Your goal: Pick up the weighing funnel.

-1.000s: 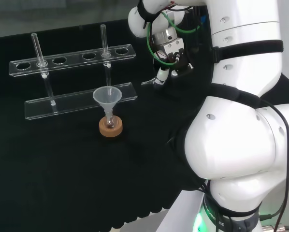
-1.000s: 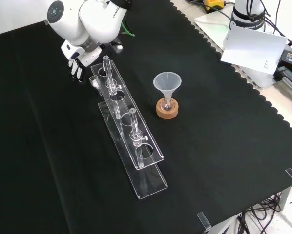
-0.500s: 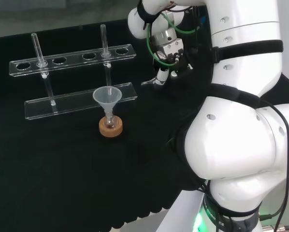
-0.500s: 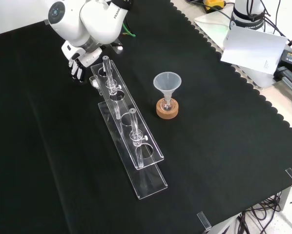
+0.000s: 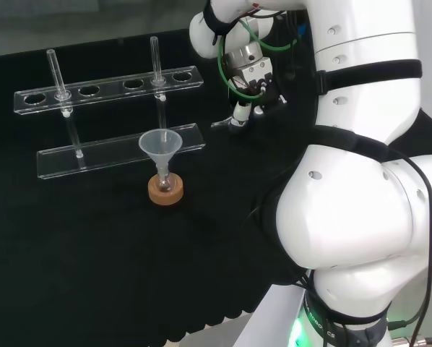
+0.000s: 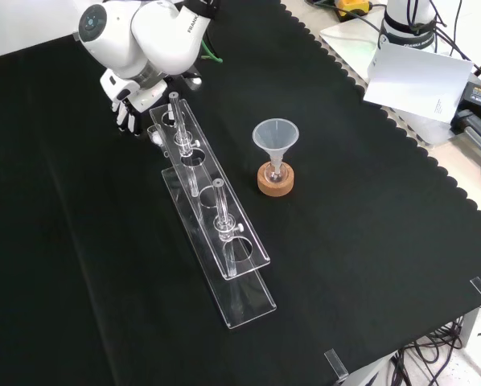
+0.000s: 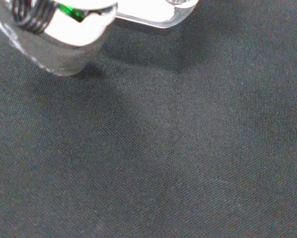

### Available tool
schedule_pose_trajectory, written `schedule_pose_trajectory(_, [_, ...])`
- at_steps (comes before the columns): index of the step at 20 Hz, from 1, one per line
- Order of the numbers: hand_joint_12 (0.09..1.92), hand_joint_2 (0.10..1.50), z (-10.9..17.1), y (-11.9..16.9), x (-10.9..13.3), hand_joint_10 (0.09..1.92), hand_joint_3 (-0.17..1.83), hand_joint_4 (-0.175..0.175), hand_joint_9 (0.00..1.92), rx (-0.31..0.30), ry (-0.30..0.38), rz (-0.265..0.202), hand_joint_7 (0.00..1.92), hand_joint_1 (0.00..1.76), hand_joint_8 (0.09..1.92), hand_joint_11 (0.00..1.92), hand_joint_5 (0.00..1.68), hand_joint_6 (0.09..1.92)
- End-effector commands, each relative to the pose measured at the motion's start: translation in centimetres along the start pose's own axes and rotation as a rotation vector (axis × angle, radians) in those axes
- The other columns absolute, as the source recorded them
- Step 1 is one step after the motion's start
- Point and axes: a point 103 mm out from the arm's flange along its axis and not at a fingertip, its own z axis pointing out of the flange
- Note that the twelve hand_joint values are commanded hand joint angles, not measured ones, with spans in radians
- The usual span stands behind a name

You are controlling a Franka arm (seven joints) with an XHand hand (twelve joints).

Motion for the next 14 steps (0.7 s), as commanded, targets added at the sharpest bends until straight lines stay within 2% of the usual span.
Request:
schedule_pose_trajectory(1, [1.28, 0.67, 0.09, 0.19, 0.17, 0.51, 0.58, 0.059, 0.76, 0.001, 0.001, 0.002, 0.51, 0.94, 0.66, 0.52, 0.90, 0.68])
schedule_pose_trajectory(14, [1.27, 0.68, 0.53, 0.37, -0.12, 0.51, 0.59, 0.064, 0.76, 0.014, 0.024, 0.006, 0.51, 0.95, 0.65, 0.52, 0.92, 0.68])
